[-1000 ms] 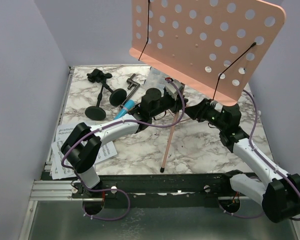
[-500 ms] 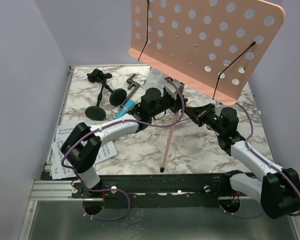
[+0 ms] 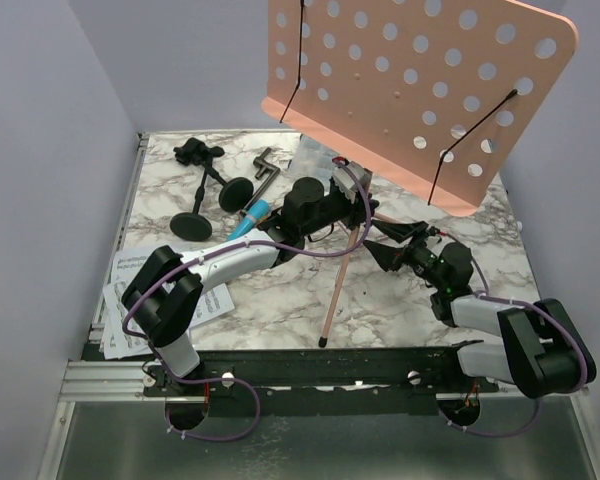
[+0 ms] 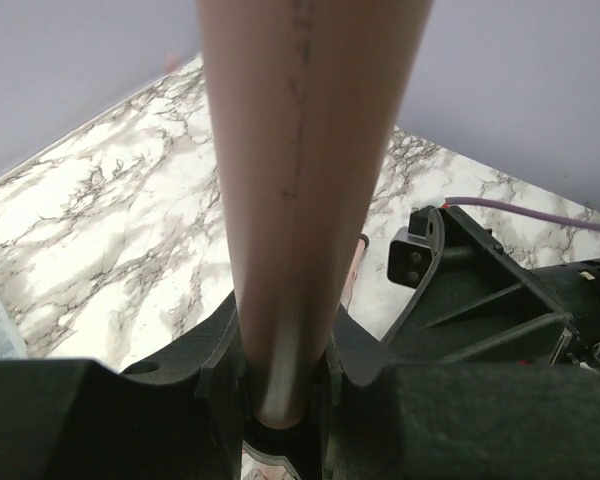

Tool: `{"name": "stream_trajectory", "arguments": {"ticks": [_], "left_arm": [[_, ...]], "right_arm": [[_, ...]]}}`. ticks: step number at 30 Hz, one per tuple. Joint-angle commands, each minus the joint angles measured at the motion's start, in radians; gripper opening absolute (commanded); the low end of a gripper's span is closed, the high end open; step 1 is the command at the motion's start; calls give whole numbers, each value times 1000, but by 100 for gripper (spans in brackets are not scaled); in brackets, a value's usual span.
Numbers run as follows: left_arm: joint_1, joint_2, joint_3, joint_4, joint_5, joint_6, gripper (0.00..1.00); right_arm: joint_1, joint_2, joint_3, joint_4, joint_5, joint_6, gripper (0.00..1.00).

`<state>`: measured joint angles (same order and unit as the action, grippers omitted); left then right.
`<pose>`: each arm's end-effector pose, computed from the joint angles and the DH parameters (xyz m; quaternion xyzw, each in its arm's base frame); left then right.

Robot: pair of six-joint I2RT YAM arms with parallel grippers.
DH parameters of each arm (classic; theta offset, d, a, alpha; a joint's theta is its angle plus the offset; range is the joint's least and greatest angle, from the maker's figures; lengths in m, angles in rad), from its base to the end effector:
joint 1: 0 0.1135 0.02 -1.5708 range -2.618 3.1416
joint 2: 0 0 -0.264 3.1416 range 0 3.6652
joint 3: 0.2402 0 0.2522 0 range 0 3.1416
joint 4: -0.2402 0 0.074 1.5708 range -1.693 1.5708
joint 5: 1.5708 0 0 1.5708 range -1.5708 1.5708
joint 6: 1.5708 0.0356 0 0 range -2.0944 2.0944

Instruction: Set up the instrument practice props

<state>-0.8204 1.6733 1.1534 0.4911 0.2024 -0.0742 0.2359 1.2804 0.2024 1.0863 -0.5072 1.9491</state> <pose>0.2663 -0.2962 0.3034 0.3257 0.6388 -0.3652 0.5937 0.2082 0.0678 0.1799 0.3984 0.5811 0.6915 0.1595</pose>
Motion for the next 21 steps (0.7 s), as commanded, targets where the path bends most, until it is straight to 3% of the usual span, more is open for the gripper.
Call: {"name": "stream_trajectory", "arguments": {"ticks": [1,6,9,21], "left_arm": [[14,-27,-17,-14,12,-72,0],[14,-28,-17,-14,1,-65,0],[14,-24,-14,-14,16,-77,0],[14,-21,-14,-14,11,-73,0]], "right_arm": [[-2,-66,-1,-266,-58,-305,70],[-1,-233,183,-775,60,-935,79],[-2,-265,156,-723,49,-1274,79],[0,-463,160,-626,-47,-1857,79]]}}
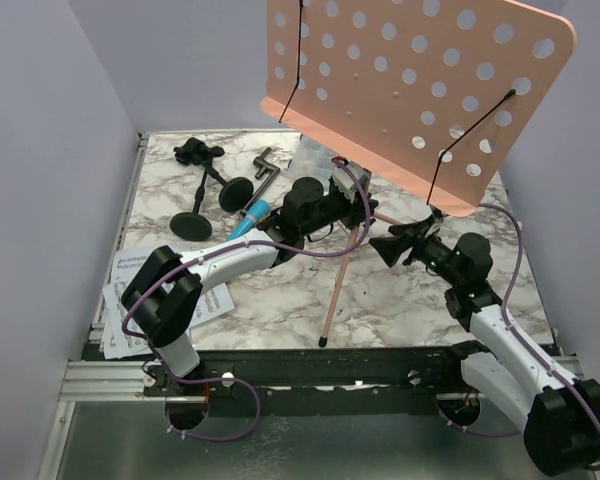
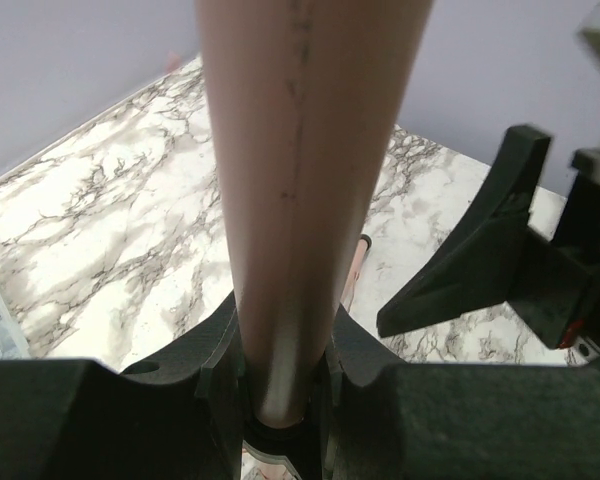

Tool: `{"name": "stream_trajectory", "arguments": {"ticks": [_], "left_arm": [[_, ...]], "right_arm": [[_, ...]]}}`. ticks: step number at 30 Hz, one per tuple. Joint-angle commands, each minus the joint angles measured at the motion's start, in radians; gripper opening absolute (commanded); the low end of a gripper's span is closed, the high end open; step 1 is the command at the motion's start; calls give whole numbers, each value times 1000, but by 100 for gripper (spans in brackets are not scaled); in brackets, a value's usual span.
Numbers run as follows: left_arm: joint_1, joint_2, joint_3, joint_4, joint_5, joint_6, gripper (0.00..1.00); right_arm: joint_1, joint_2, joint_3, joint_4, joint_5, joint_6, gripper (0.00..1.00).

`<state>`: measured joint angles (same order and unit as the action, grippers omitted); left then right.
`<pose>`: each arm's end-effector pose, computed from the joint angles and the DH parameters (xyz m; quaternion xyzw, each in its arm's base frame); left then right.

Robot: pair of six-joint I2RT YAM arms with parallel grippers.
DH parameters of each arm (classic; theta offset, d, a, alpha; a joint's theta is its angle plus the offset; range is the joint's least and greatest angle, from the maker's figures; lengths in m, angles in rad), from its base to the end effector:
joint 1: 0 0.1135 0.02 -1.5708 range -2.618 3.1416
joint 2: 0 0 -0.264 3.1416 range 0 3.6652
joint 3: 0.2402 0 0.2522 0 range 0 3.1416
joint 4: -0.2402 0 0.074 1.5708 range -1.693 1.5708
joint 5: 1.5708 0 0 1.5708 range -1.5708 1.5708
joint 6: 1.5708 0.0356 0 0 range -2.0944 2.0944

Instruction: Set up the instrument practice props

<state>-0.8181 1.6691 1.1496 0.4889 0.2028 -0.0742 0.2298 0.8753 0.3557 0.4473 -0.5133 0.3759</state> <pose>0.2663 -0.2948 0.3034 0.3252 0.6397 -0.3644 0.5935 0.1888 0.0621 0.2390 -0.1207 0.7189 0.3739 0.5734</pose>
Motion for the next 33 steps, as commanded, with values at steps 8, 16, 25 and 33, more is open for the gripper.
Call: {"name": "stream_trajectory", "arguments": {"ticks": [8,16,25,33], "left_arm": [[12,-12,-10,-12,17,-76,0],[13,-5,-9,-12,17,-75,0],[13,-4,-8,-12,15,-73,0],[13,0,-8,-12,15,-74,0]], "right_arm": [[42,-39,66,28,-115,-565,72],[46,14,84,102,-192,-670,66],[50,85,89,141,-200,-693,62],[72,113,92,181,-166,-686,54]]}}
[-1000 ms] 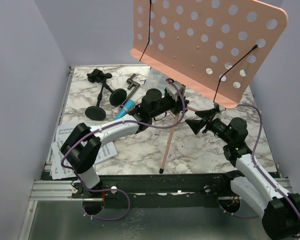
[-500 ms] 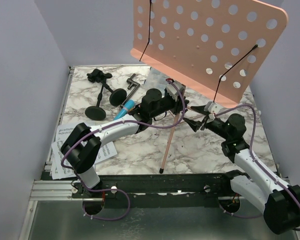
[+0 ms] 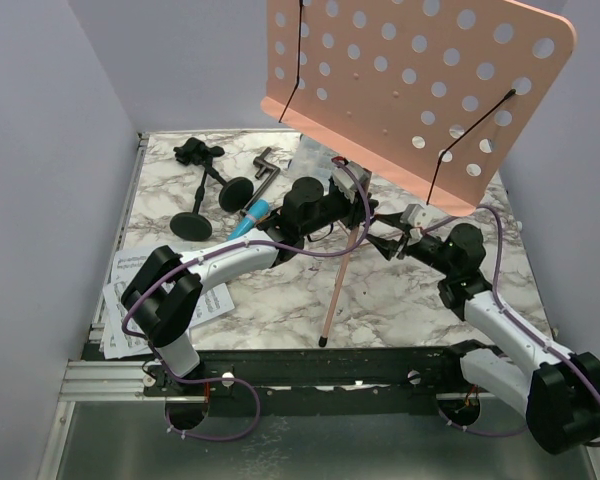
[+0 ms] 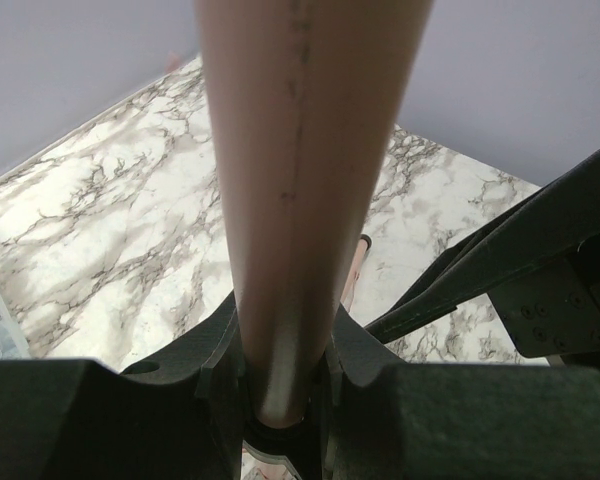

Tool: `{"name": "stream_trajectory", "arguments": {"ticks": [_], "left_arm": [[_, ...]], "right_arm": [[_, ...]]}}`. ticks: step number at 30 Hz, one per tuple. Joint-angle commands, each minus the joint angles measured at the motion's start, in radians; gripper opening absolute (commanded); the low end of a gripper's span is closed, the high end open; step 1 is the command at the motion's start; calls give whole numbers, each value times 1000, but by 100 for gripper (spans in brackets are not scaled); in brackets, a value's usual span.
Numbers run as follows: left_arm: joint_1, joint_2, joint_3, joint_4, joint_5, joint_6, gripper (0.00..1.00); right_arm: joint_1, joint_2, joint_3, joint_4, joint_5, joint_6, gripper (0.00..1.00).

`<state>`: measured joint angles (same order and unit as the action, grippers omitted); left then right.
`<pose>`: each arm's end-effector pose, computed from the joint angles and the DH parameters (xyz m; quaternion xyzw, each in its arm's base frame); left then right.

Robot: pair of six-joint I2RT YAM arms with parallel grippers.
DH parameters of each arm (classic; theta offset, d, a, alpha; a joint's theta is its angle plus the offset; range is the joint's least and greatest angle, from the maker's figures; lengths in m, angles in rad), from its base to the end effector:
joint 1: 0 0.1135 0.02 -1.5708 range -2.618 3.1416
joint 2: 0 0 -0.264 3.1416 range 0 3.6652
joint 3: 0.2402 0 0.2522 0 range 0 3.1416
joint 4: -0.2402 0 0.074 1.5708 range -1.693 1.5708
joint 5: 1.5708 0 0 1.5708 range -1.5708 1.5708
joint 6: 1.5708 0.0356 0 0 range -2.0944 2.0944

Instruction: Set up the instrument practice props

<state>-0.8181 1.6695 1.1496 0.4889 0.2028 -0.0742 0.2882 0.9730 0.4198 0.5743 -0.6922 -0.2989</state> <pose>0.2663 -0.2948 0.3032 0.3252 0.6398 -0.3644 0.5933 0.1975 0.0823 0.2562 -0.4224 0.5598 0.2337 0.6734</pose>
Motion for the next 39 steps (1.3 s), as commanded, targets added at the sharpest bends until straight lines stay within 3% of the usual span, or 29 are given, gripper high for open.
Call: {"name": "stream_trajectory", "arguments": {"ticks": [1,8,12,16,22,27,30,32,35,37,39], "left_arm": [[12,0,-9,-12,15,-75,0],[13,2,-8,-12,15,-75,0],[14,1,-9,-12,14,-74,0],[13,2,-8,-12,16,-75,0],[13,0,-10,-12,15,-73,0],[12,5,-10,-12,18,-78,0],[12,8,-9,-12,13,-81,0],[11,11,-7,-12,-1,-92,0],[8,8,-8,-12,-36,-104,0],[7,7,-10,-12,-80,-111,0],[5,10,-9,-13,-115,-120,0]], "right_arm": [[15,18,29,55,20,-11,54],[22,47,39,55,79,67,45],[23,71,42,47,157,249,25],[22,87,51,-13,249,485,19],[22,43,29,-55,287,965,18],[21,-3,-43,96,211,1418,27],[13,-8,-71,26,238,1712,28],[4,5,-110,84,210,1831,26],[-12,40,-98,156,142,1798,28],[-15,44,-5,-42,123,1625,37],[-14,59,122,-328,151,1400,52]]}}
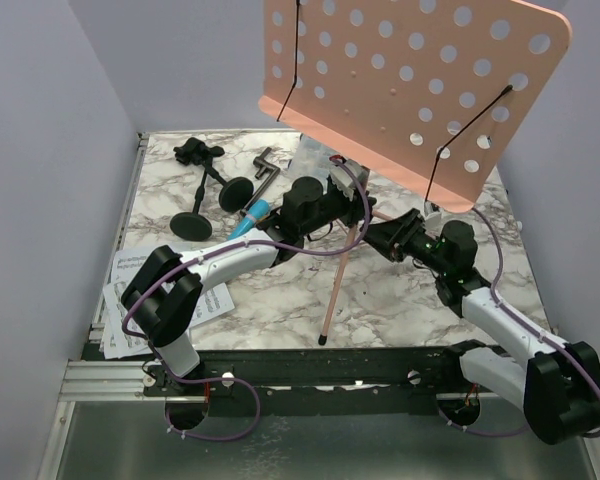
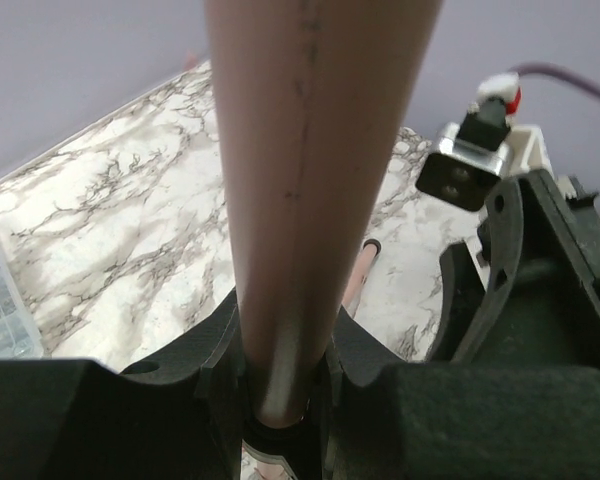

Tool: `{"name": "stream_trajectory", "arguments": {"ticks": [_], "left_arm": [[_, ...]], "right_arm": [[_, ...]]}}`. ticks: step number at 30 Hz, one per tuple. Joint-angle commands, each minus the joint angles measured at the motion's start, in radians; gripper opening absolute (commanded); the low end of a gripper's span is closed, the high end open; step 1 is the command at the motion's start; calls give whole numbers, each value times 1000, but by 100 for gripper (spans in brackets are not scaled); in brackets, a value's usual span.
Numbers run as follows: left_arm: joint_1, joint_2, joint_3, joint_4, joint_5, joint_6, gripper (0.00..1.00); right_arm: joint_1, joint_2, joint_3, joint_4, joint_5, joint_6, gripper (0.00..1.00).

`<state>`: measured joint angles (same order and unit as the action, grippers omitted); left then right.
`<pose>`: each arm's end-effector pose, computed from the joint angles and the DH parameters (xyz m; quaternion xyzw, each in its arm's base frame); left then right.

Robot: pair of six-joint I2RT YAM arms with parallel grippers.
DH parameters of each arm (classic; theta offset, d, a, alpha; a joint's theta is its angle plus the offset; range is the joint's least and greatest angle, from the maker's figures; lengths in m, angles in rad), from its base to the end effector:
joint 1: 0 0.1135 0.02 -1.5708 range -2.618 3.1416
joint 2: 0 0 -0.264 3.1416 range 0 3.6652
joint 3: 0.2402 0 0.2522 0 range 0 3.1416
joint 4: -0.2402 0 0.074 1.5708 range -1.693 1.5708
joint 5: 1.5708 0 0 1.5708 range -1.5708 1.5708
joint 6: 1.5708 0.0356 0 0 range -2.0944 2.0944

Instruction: Set up the instrument practice props

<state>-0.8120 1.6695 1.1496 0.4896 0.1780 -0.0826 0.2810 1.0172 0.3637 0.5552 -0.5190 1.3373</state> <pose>0.2689 -0.2927 0.3033 0.3128 0.6458 -0.3575 0.5977 0.2032 0.0770 0.2265 0.2121 0.7054 0.6009 0.3103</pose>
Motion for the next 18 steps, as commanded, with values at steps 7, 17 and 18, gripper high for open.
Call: {"name": "stream_trajectory", "arguments": {"ticks": [7,17,18], "left_arm": [[-37,30,11,-13,-243,-128,0],[-74,84,64,-14,-476,-220,0],[-83,91,69,-14,-500,-222,0]], "right_arm": [[4,-23,202,-485,-115,-587,71],[199,8,156,-420,89,-630,75],[222,25,167,-432,125,-637,74]]}}
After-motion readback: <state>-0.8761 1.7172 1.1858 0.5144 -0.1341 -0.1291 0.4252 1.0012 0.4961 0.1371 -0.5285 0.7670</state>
